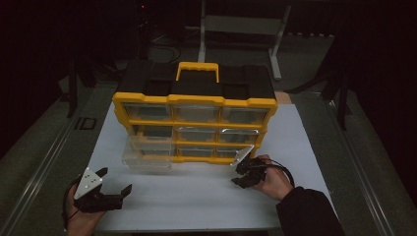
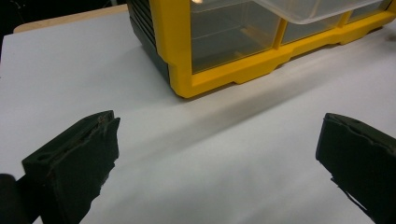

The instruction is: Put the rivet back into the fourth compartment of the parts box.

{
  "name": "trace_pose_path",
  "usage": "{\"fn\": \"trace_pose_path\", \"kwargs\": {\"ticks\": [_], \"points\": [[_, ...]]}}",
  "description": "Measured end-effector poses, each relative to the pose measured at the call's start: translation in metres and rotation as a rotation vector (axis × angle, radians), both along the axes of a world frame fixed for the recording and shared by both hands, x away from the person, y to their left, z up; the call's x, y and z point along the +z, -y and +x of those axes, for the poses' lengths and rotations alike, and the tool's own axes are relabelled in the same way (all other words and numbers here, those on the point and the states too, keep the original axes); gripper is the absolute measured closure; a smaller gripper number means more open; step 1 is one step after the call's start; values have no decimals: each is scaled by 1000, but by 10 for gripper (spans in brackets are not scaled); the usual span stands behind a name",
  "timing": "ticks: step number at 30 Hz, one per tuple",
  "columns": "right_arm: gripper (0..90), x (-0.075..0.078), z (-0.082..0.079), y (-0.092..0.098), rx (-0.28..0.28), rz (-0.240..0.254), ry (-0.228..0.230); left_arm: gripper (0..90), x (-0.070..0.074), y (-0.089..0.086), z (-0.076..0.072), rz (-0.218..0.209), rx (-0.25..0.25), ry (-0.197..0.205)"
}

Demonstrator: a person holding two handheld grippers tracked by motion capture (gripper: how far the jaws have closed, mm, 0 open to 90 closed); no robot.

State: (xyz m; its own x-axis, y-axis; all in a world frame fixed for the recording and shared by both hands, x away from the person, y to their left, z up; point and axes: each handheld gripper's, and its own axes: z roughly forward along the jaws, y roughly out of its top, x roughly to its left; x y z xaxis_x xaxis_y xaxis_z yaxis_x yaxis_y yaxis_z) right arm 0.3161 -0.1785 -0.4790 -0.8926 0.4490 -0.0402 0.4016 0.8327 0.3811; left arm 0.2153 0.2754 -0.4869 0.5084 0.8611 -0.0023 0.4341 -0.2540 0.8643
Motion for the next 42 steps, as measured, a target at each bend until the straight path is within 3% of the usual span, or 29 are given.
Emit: {"fn": "trace_pose_path", "kwargs": {"ticks": [5,7,8,11,13,19,22,24,26,27,29,32,42], "points": [[647,-6,4,-3,-21,-22,-19,2,0,0,0,4,-2,-1],[676,-10,9,-2,0,-62,-8,1,0,0,0,4,-1,-1],[695,-11,8,-3,-30,-74,-41,1,0,0,0,3,-2,-1],[759,-11,8,-4,-29,-67,-55,1,0,0,0,2,0,-2],[795,-11,10,-4,2,-58,-45,2,0,0,0,4,-2,-2],[827,-11,11,-1,-53,-40,-95,2,0,0,0,3,-1,-2],[829,-12,13,0,-20,-21,-68,1,0,0,0,4,-2,-1],[829,-10,11,-2,-47,-30,-83,1,0,0,0,4,-1,-1],[828,-8,11,-3,-42,-22,-66,1,0,0,0,3,-1,-1],[829,-7,12,-3,-20,-6,-47,1,0,0,0,4,-1,-1],[829,-1,9,-6,-40,30,-63,1,0,0,0,4,-1,-1],[828,8,6,-7,-1,36,-20,1,0,0,0,3,-1,-1],[828,44,-5,-25,106,151,83,2,0,0,1,3,-1,-1]]}}
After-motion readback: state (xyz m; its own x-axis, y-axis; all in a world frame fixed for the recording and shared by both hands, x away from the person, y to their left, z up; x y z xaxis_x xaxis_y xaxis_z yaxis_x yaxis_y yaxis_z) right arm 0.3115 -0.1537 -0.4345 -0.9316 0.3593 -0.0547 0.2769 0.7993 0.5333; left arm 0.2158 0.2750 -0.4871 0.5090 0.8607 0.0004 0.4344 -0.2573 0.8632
